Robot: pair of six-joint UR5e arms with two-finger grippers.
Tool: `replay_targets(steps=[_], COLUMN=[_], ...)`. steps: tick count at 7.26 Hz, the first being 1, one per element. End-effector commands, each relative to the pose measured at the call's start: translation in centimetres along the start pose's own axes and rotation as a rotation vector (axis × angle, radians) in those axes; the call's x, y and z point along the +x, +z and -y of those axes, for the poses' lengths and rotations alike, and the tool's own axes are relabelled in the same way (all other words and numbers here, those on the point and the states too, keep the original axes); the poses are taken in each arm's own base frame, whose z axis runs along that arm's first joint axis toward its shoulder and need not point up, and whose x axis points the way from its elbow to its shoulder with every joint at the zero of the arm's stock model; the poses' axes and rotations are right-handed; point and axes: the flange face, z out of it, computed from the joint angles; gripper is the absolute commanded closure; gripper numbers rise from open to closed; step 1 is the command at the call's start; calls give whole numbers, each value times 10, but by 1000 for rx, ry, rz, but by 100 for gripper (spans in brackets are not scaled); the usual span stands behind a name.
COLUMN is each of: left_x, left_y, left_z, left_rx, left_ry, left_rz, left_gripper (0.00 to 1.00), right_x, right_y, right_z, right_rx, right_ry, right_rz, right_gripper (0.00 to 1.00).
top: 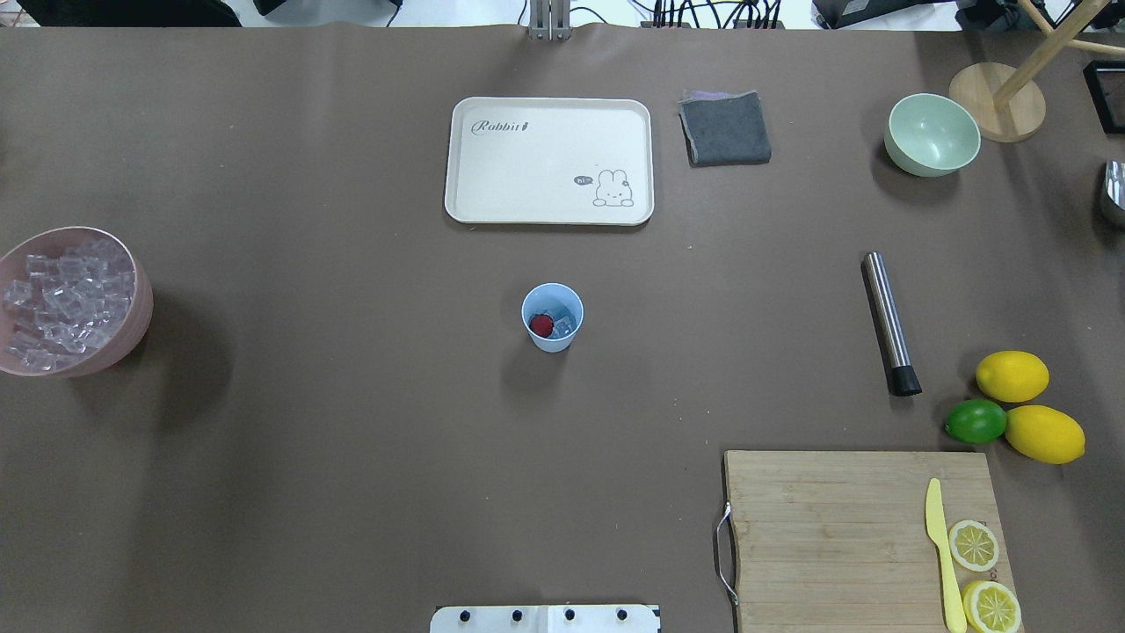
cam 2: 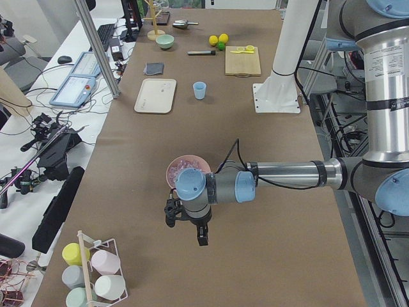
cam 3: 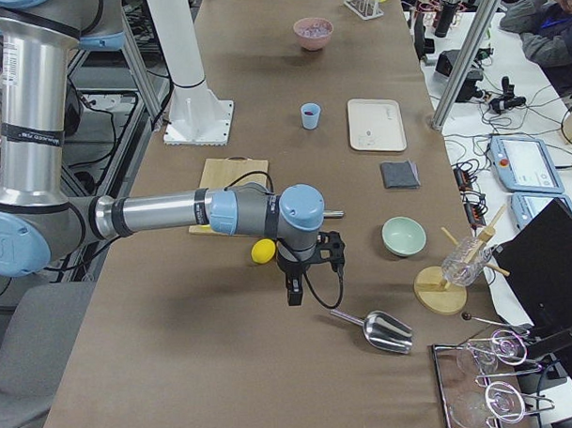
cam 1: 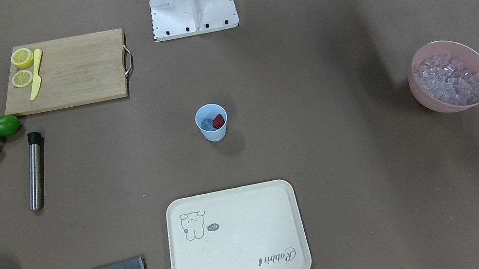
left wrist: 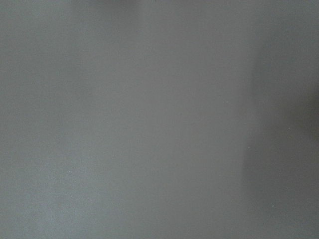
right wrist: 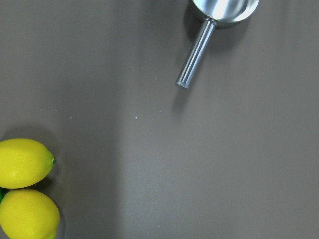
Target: Mash ice and strawberries in cup
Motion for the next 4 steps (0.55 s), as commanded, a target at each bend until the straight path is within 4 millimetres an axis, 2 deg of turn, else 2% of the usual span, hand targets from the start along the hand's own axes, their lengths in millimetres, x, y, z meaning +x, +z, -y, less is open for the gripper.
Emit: replay_targets(steps=[1,3,4], left_x=[-1,-3,-3], left_y=[0,3,4], left_z=[-1,-4,-4], left_rx=[0,-7,-7], left_ry=[-2,-6,-6], left_rz=[0,-1,-1], left_gripper=[1,1,1], right_x=[4,5,13], right_y=[-3,-7,-7], right_z=[-6,-5,-5], right_rx=[10,21,24], right_ry=[32,40,41], right_rz=[0,-27,-70], right_gripper=[0,0,0])
